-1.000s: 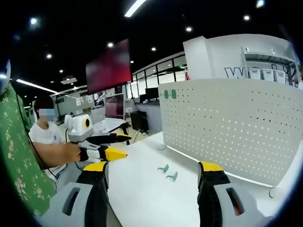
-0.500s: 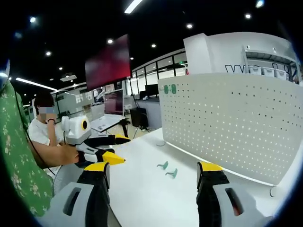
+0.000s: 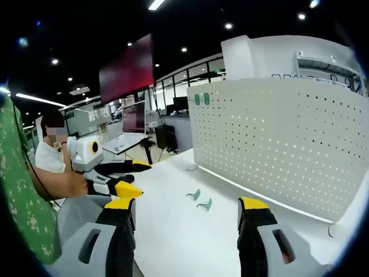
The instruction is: Insert the hook assembly into the mounting plate slot until the hook locks in place.
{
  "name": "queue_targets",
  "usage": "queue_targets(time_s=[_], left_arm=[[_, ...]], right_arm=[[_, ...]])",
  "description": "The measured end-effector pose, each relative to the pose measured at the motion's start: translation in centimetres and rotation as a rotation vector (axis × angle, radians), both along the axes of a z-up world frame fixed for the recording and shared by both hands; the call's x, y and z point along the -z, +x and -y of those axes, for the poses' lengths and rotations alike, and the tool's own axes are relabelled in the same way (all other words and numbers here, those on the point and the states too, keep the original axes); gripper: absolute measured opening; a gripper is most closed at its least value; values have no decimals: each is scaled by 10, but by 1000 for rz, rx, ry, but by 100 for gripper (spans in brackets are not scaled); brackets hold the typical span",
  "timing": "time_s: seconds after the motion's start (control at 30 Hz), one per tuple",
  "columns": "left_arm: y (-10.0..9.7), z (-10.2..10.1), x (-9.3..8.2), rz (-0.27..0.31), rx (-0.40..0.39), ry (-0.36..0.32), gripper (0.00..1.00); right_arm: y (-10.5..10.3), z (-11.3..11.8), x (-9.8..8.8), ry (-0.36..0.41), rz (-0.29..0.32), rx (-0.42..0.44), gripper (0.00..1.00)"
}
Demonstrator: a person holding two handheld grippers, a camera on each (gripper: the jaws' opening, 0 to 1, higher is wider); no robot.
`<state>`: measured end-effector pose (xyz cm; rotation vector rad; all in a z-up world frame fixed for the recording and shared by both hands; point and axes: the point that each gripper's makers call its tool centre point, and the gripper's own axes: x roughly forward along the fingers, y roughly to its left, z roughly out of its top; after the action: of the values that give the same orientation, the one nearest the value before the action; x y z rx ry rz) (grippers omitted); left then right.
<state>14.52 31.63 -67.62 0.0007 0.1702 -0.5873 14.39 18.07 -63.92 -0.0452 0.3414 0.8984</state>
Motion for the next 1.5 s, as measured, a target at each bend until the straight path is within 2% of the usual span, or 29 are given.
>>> queue_targets(time_s=[0.33, 0.47, 0.83, 1.23, 1.5], left_arm=[[0, 1, 3, -5, 6, 8, 61], [0, 0, 5, -12, 4, 8, 62], [0, 3, 8, -23, 13, 14, 61], [1, 4, 12, -39, 16, 15, 62], [2, 2, 15, -51, 11, 13, 62]], right_arm=[[12, -7, 16, 6, -17, -6, 67], [19, -10, 26, -17, -18, -11, 65], [46, -17, 61, -65, -61, -10, 60], [67, -39, 94, -122, -86, -47, 55], [77, -54, 113, -137, -98, -65, 46]])
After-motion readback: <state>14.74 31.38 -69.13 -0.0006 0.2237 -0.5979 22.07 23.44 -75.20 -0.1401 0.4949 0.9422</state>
